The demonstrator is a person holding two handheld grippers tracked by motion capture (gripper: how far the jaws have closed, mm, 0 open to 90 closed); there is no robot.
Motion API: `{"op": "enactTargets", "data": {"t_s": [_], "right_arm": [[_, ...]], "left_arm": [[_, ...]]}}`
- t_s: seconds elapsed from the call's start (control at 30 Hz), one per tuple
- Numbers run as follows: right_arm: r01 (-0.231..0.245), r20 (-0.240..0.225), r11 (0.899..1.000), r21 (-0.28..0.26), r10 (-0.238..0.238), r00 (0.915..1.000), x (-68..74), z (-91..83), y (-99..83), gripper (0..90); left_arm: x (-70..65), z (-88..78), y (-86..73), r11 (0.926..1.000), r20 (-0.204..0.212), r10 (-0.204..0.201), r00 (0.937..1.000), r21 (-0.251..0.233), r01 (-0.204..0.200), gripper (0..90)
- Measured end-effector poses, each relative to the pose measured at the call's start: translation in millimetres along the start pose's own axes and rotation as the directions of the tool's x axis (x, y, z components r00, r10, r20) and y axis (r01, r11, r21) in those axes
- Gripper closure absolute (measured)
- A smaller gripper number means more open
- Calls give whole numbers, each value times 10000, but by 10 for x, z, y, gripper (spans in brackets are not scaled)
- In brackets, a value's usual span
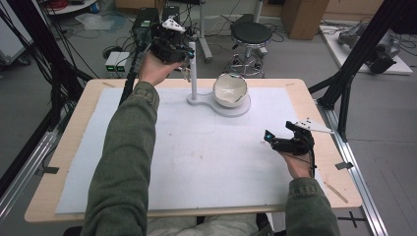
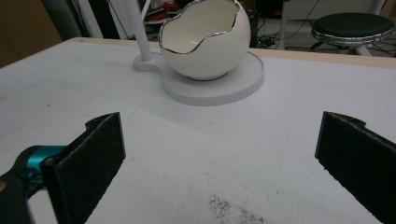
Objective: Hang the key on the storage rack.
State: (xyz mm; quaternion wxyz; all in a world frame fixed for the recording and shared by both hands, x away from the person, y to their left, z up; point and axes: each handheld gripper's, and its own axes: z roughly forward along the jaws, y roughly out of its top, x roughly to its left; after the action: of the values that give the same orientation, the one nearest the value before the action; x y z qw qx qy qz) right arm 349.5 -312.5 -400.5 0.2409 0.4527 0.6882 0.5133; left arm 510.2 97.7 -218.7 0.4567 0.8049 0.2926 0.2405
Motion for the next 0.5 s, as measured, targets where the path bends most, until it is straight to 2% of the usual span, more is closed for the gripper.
{"op": "enactTargets", "data": {"t_s": [0.23,0.5], "right_arm": [[-126,97,9999,-41,127,9999,-25,-44,-16,5],[-6,109,10000,-35,6,9999,-26,-42,-23,5]], "left_arm": [[28,70,53,9999,59,-96,9999,-110,97,829],[28,141,69,9999,94,-109,9999,-102,110,829]]}}
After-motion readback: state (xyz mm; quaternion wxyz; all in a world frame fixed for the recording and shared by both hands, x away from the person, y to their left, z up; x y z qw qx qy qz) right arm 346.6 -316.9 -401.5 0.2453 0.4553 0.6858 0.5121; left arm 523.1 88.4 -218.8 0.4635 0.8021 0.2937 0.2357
